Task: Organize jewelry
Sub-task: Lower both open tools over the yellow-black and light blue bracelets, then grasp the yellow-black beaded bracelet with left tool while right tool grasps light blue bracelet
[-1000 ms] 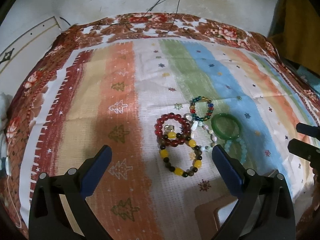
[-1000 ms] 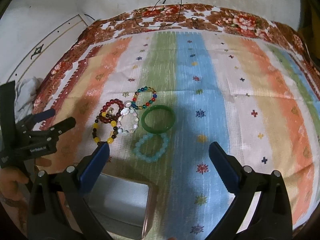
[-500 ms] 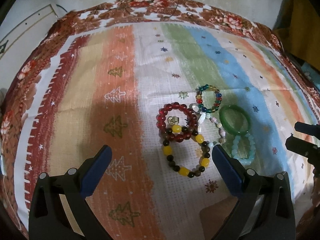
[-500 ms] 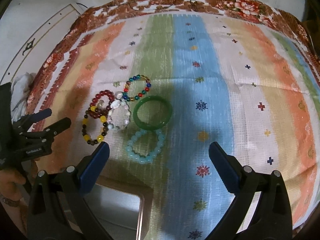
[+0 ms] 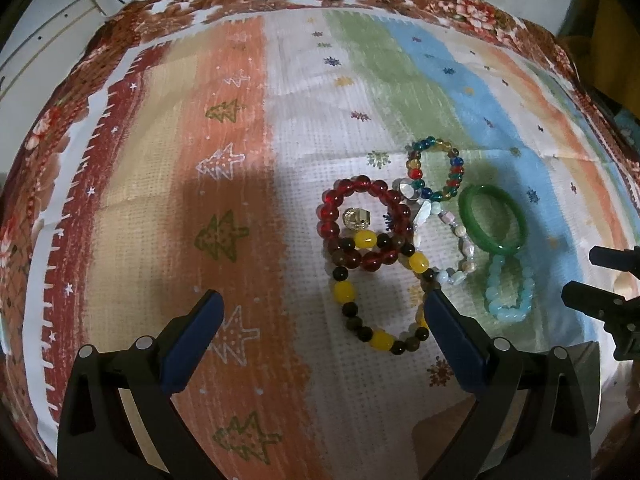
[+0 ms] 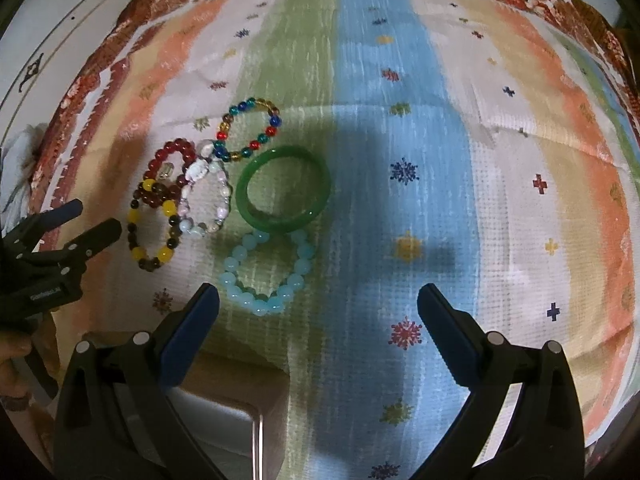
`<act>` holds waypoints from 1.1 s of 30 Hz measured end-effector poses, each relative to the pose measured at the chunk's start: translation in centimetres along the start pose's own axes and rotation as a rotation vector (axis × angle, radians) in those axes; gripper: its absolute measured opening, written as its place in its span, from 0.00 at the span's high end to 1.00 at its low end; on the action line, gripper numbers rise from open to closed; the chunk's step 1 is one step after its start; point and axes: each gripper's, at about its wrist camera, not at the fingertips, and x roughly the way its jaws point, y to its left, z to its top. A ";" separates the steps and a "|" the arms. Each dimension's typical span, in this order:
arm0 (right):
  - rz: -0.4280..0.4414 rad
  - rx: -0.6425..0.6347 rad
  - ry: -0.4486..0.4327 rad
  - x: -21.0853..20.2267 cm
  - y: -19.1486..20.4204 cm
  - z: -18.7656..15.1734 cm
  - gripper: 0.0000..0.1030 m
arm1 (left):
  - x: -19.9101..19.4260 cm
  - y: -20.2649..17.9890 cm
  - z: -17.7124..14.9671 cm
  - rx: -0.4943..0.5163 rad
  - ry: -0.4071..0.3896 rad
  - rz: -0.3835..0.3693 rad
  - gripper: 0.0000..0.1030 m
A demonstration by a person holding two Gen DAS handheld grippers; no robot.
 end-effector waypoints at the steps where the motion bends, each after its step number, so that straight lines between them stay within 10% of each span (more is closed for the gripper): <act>1: -0.002 0.002 0.007 0.2 -0.1 0.1 0.05 | 0.1 0.0 0.0 0.004 0.003 0.001 0.05; 17: -0.031 0.010 0.082 3.1 -0.3 1.5 0.05 | 2.3 0.6 0.5 -0.004 0.069 -0.021 0.07; 33: -0.079 0.001 0.112 5.8 -0.8 2.7 0.21 | 4.1 -0.3 1.2 0.059 0.080 0.029 0.33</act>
